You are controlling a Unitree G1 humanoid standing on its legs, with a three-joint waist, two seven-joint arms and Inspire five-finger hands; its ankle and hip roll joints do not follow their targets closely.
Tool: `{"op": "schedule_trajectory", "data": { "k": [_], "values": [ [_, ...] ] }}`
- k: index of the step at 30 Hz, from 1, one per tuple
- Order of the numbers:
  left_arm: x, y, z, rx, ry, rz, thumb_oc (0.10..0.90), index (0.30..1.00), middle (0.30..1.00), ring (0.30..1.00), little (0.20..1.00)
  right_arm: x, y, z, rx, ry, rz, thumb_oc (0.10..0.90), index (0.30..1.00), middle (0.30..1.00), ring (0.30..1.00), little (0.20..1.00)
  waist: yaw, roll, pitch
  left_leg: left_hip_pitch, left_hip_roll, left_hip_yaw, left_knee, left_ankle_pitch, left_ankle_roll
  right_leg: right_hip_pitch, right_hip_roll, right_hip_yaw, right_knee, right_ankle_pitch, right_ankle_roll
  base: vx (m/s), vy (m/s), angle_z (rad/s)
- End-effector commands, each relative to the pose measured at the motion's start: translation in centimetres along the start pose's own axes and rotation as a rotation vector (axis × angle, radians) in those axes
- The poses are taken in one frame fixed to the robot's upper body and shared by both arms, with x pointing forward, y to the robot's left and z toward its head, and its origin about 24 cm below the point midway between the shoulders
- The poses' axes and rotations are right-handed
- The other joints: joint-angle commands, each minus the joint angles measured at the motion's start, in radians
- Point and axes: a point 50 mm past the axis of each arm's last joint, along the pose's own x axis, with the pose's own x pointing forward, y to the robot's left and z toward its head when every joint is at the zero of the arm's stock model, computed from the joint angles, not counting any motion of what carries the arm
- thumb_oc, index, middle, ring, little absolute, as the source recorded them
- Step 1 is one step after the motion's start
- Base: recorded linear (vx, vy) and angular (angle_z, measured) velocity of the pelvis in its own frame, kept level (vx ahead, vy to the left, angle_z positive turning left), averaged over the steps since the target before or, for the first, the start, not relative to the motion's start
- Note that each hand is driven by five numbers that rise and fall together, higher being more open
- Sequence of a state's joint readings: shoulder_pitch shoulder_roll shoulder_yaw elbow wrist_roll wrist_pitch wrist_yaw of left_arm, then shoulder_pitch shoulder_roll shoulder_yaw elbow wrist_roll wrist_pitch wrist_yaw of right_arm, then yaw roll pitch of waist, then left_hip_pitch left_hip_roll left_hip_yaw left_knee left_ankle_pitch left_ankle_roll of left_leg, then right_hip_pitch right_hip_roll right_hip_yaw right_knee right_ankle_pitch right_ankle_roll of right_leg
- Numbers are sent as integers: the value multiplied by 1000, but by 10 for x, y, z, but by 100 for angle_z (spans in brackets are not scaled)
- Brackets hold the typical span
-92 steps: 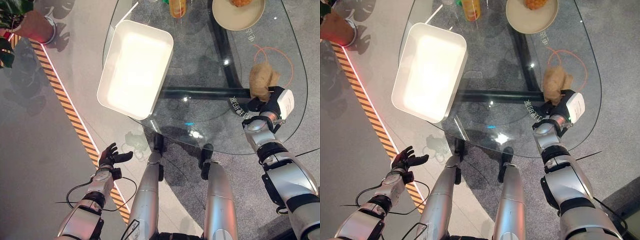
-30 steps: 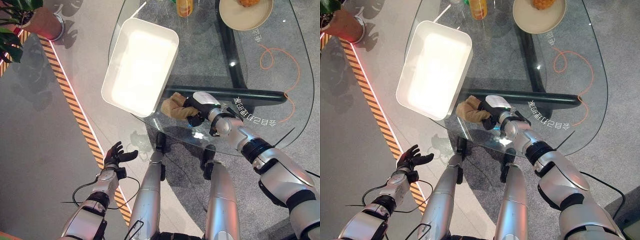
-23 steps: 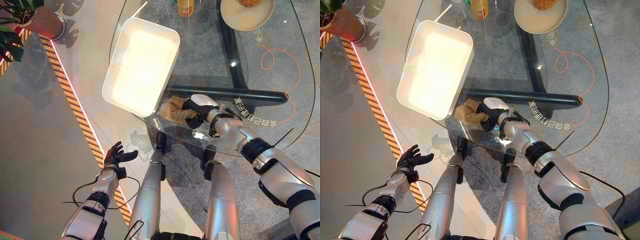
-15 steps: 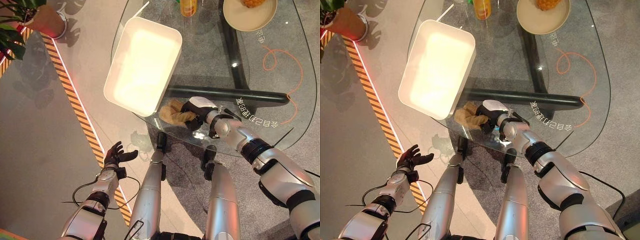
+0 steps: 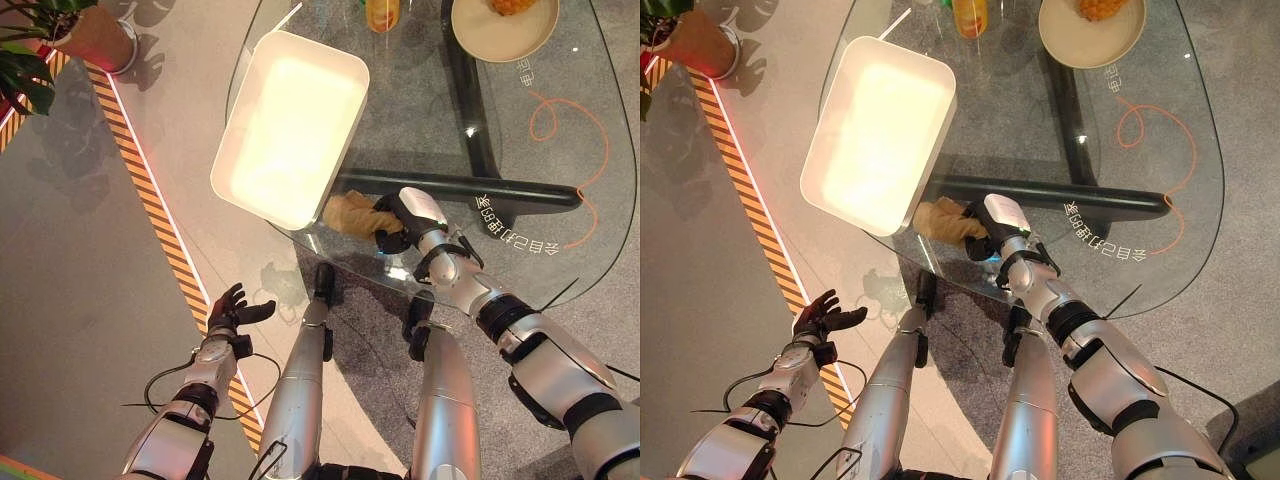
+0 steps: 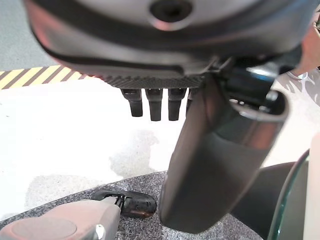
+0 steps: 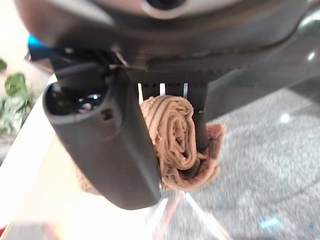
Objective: Wipe the table with a cloth and put it in the basket.
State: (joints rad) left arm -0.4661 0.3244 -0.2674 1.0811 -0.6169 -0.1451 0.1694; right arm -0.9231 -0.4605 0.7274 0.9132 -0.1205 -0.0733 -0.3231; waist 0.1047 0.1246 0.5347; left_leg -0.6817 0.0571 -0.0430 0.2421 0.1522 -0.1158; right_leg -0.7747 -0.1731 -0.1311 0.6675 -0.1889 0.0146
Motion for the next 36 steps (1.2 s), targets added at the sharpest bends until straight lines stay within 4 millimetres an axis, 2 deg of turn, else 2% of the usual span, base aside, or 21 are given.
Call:
{"op": "schedule_trajectory", "data": {
  "k": [1, 5, 7, 9, 10, 15, 26, 36],
  "values": [
    [-2, 22, -2, 11, -27, 82, 800, 900, 900, 900, 900, 13, -104, -14, 100, 136, -524, 100, 300, 300, 300, 200, -21, -1, -15, 5, -94, 65, 112, -145, 97, 38, 43, -19, -206, 152, 20, 0, 0, 0],
    [-2, 26, -1, 0, -27, 93, 800, 900, 900, 900, 900, 1, -126, -42, 126, 237, -674, 100, 300, 300, 300, 200, -29, -4, -15, -7, -94, 66, 123, -153, 103, 27, 47, -16, -201, 152, 21, -5, 1, 2],
    [-2, 28, -1, 0, -26, 95, 800, 900, 900, 900, 900, -3, -131, -49, 128, 268, -710, 100, 300, 300, 300, 200, -30, -5, -15, -7, -94, 66, 125, -155, 105, 29, 47, -16, -202, 152, 21, 0, 0, 0],
    [-3, 32, -2, -2, -26, 99, 800, 900, 900, 900, 900, -14, -142, -68, 138, 340, -783, 100, 300, 300, 300, 200, -32, -7, -15, -7, -95, 64, 128, -160, 108, 30, 47, -16, -203, 151, 21, 0, 0, 0],
    [-3, 32, -2, -1, -26, 100, 800, 900, 900, 900, 900, -15, -143, -70, 138, 347, -788, 100, 300, 300, 300, 200, -32, -7, -15, -7, -95, 63, 129, -160, 108, 30, 47, -16, -202, 151, 21, 0, 0, 0],
    [-3, 39, 1, -4, -31, 115, 800, 900, 900, 900, 900, -36, -155, -102, 171, 470, -897, 100, 300, 300, 300, 200, -37, -15, -15, -15, -92, 62, 138, -170, 112, 27, 51, -15, -203, 151, 24, -3, -12, 0],
    [-1, 55, 10, 0, -38, 140, 800, 900, 900, 900, 900, -72, -163, -144, 280, 657, -1035, 100, 300, 300, 300, 200, -46, -35, -15, -16, -89, 57, 141, -181, 117, 32, 64, -11, -210, 151, 30, -1, -13, 0],
    [-1, 68, 14, -10, -41, 170, 800, 900, 900, 900, 900, -98, -154, -170, 442, 811, -1147, 100, 300, 300, 300, 200, -61, -51, -15, -12, -79, 59, 139, -190, 114, 36, 73, -5, -216, 150, 35, 0, 0, 0]
  ]
}}
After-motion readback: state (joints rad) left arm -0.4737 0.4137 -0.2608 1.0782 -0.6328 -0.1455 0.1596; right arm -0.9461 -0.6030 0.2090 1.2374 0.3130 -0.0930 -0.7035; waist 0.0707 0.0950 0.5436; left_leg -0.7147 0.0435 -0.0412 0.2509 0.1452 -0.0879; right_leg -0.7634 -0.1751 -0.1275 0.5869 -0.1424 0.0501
